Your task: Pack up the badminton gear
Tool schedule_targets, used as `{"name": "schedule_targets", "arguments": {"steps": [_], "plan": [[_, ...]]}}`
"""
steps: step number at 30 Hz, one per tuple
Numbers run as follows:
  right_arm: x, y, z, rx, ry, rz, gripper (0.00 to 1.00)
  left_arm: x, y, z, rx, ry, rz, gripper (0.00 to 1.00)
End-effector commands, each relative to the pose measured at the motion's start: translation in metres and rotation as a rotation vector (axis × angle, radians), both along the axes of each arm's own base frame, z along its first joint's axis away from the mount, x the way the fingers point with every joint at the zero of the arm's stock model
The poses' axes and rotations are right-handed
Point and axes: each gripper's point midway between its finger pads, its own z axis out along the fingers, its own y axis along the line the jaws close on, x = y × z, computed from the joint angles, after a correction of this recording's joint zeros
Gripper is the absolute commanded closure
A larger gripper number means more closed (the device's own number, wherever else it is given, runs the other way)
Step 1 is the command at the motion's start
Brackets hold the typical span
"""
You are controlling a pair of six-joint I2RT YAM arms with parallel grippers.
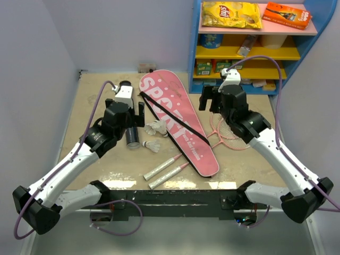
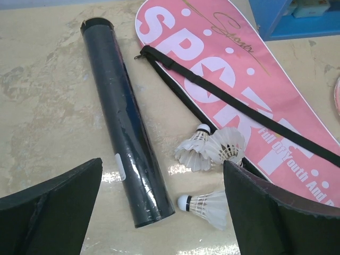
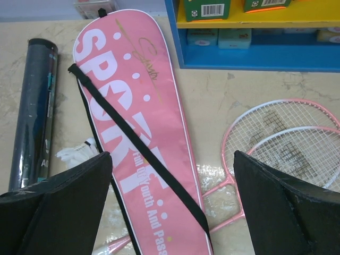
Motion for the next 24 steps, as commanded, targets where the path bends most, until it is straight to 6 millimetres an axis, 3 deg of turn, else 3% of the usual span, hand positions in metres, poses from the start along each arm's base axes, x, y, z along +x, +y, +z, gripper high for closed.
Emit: {"name": "schedule_targets", "arguments": {"steps": [1,8,13,16,17,19,21,24], "plan": [[0.005,-0.001,0.014,0.001,-0.015,-0.023,0.01,0.0,-0.004,0.017,-0.021,-0.024,-0.026,0.0],[0.015,0.003,0.006,-0.018,0.046,-0.049,0.01,-0.001,-0.002,0.03,-0.028,-0.013,-0.006,0.0],[0.009,0.001,0.017,-0.01,0.023,-0.035,0.01,0.007,0.006,0.032,0.007,0.005,0.038,0.0],[0.004,-0.001,0.02,-0.016,0.018,-0.023,0.01,0.025,0.018,0.026,-0.012,0.041,0.054,0.02],[0.003,-0.003,0.017,-0.027,0.028,-0.028,0.01,0.036,0.034,0.019,-0.016,0.06,0.09,0.03],[0.001,-0.007,0.015,-0.044,0.034,-0.033,0.01,0.048,0.043,0.015,-0.022,0.058,0.105,0.04],[-0.001,-0.008,0.009,-0.055,0.049,-0.031,0.01,0.063,0.061,0.002,-0.012,0.089,0.162,0.13],[-0.006,-0.002,0.002,-0.04,0.068,0.008,0.01,0.085,0.078,-0.016,-0.005,0.156,0.208,0.16]]}}
